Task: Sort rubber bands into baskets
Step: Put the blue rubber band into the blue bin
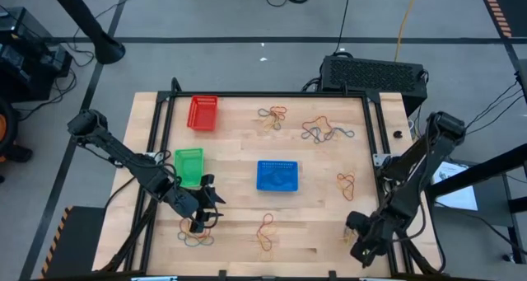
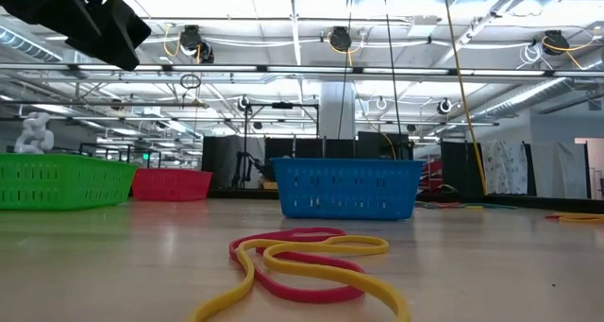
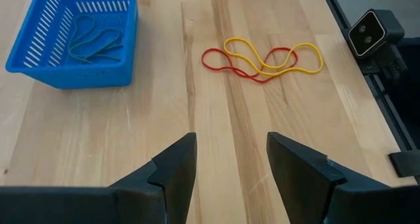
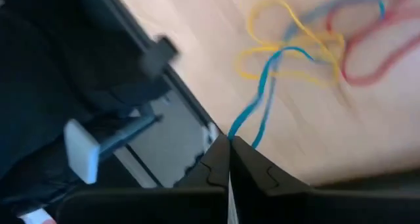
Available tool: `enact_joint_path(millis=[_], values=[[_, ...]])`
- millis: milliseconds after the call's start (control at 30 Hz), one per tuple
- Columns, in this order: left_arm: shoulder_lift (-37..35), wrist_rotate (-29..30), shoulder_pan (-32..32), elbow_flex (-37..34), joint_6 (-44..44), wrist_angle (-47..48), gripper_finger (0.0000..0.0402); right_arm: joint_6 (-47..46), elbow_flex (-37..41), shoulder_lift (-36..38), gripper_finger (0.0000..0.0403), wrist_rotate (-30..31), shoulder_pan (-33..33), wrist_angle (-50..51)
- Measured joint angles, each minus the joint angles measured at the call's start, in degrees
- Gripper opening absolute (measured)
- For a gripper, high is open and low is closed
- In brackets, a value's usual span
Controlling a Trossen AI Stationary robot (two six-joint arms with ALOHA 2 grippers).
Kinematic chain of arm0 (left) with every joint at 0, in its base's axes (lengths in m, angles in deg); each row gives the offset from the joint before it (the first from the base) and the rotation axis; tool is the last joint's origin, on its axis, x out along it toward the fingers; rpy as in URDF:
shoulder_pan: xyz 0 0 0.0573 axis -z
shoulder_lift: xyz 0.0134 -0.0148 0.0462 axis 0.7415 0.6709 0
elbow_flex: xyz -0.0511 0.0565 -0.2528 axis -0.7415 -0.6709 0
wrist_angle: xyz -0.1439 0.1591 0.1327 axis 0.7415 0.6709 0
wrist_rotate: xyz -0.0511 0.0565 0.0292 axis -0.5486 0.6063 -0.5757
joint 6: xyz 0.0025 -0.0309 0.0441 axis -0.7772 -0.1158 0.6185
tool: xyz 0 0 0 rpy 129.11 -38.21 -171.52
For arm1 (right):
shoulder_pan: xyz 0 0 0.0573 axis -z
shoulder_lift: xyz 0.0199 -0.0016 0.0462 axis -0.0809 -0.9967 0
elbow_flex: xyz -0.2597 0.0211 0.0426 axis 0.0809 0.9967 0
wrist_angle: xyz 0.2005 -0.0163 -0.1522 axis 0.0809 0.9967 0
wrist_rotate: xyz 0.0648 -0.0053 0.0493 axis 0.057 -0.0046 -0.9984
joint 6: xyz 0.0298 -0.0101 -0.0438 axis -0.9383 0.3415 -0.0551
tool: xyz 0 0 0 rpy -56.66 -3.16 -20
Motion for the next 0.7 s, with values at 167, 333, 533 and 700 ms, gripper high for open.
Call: enact_joint_path(millis=[167, 333, 533, 700], values=[[0.0, 0.2, 0.0, 0.0, 0.0, 0.0, 0.0191, 4.5, 0.0, 3.7, 0.0, 4.2, 0.0, -0.1], [0.0, 0.3, 0.0, 0.0, 0.0, 0.0, 0.0191, 8.8, -0.1, 7.5, 0.0, 9.1, 0.0, -0.3], [0.0, 0.7, 0.0, 0.0, 0.0, 0.0, 0.0191, 12.6, -0.1, 12.1, 0.0, 14.4, 0.0, -0.4], [0.0, 0.7, 0.0, 0.0, 0.2, 0.0, 0.0191, 16.6, -0.1, 14.6, 0.0, 20.4, 0.0, -0.4]])
